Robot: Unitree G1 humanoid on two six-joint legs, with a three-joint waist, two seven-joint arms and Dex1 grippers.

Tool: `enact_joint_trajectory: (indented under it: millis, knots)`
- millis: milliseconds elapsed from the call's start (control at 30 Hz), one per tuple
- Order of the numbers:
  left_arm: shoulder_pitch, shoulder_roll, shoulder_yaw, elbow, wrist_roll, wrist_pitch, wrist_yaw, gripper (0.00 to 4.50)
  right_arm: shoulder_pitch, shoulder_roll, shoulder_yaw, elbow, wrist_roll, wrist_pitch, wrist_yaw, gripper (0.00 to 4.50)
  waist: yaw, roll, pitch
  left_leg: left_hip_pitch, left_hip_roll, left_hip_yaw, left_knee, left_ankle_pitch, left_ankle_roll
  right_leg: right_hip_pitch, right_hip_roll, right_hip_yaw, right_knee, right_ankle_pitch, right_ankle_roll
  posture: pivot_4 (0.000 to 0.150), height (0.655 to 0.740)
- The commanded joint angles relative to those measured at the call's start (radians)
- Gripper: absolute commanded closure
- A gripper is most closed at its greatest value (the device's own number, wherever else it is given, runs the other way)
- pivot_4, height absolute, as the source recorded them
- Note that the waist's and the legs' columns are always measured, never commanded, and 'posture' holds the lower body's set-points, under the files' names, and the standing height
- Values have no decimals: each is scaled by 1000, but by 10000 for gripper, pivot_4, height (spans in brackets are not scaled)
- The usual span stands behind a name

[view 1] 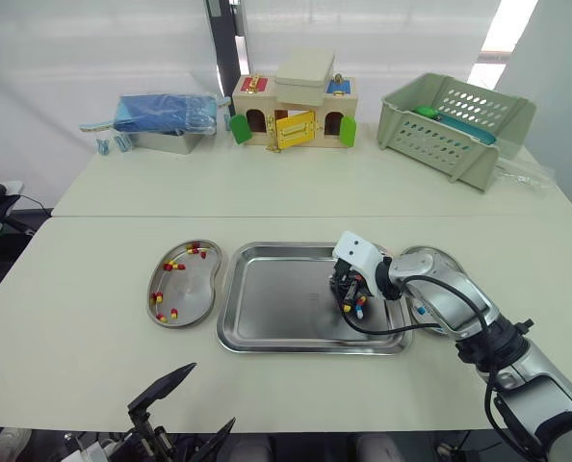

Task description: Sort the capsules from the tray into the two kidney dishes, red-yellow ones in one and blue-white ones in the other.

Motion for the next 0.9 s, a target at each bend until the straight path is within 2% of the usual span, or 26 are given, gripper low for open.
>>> enact_joint_trajectory:
  millis: [33,167,267,433,633,800,900]
  knots:
    - [-9,15,-17,-9,-11,-6,7,0,20,-19,-19,-33,4,-61,39,44815,0,0,0,0,0,0,0,0,0,0,0,0,0,0,0,1500,7400]
    - [-21,34,-42,-23,-20,0,-9,0,65,-76,-132,-121,89,-137,128,44815,2,0,0,-1,0,0,0,0,0,0,0,0,0,0,0,1500,7400]
    - [-34,66,-60,-12,-35,-8,-59,0,127,-174,-249,-178,139,-197,194,44815,9,-1,1,-1,0,0,0,0,0,0,0,0,-1,0,0,1500,7400]
    - [-88,128,-94,-1,-74,16,-140,0,306,-355,-489,-166,228,-308,318,44815,17,-1,1,-1,0,0,0,0,0,2,0,-1,-2,0,0,1500,7400]
    - [-161,163,-113,-4,-100,72,-162,0,442,-504,-594,-56,205,-414,404,44815,0,-1,1,1,1,1,0,0,0,2,1,0,0,0,0,1500,7400]
    - [-174,164,-118,-3,-107,96,-187,0,457,-506,-592,-22,202,-440,395,44815,-5,-1,1,2,1,2,0,0,0,2,1,1,0,0,0,1500,7400]
    - [-167,166,-115,-4,-110,101,-198,0,458,-498,-580,-20,201,-435,385,36302,-2,-1,1,1,1,2,0,0,0,2,1,1,-1,0,0,1500,7400]
